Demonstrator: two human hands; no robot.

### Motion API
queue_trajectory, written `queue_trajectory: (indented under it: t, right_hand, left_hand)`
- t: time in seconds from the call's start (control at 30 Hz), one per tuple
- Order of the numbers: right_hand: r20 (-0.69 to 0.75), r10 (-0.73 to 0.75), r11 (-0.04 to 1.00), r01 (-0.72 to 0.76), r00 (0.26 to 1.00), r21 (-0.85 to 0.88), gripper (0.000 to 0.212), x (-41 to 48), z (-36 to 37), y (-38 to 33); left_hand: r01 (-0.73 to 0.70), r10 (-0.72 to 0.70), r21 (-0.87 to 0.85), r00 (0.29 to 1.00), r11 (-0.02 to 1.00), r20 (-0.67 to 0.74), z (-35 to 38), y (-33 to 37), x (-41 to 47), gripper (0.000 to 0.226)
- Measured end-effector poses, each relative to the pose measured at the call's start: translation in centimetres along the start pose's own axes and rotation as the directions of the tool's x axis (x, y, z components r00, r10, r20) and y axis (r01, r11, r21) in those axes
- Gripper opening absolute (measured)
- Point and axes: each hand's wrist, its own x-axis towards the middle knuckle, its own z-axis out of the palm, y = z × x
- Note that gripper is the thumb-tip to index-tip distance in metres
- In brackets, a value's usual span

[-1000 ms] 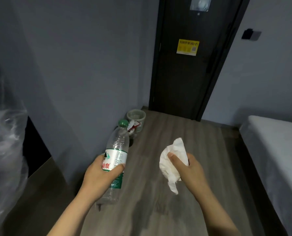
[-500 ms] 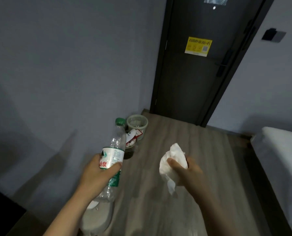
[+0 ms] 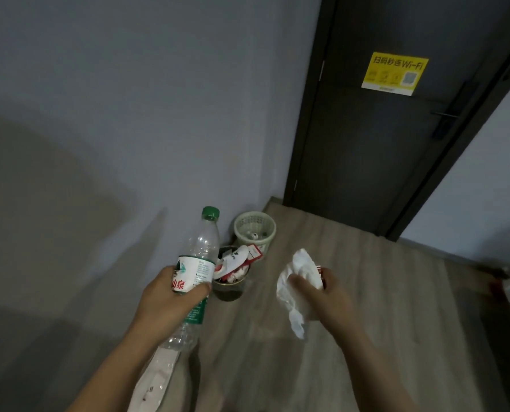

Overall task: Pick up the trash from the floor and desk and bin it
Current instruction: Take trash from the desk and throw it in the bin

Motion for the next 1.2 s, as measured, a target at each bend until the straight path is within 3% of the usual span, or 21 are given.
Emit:
queue_trajectory:
  t: [0.17, 0.5, 0.73, 1.03, 1.2]
  right_hand:
    - [0.102, 0.034, 0.999, -0.030, 0.994, -0.039, 0.063, 9.1, -1.9, -0.1]
    - [0.109, 0.099, 0.993, -0.092, 0.989, -0.073, 0.061, 20.3, -2.1, 1.3]
    - [0.081, 0.179, 0.977, -0.167, 0.981, -0.129, 0.044, 30.0, 0.3, 0.4]
    - [0.168, 0.231, 0.918, -0.158, 0.958, -0.363, 0.033, 42.3, 5.5, -0.7]
    - [0.251, 0.271, 0.899, -0.152, 0.929, -0.410, 0.039, 48.0, 8.4, -0.3]
  left_hand:
    - [0.004, -0.003, 0.022, 1.000, 1.000, -0.020, 4.0, 2.8, 5.5, 0.031]
    - [0.076, -0.076, 0.054, 0.997, 0.996, 0.008, 9.2, 5.0, 15.9, 0.034]
    - [0.129, -0.129, -0.003, 0.992, 0.992, 0.014, 11.8, 5.6, 27.0, 0.033]
    - [0.228, -0.229, 0.017, 0.971, 0.973, 0.070, 12.3, 4.9, 40.0, 0.038]
    - [0.304, -0.306, 0.037, 0.950, 0.952, 0.063, 13.3, 3.6, 43.9, 0.036]
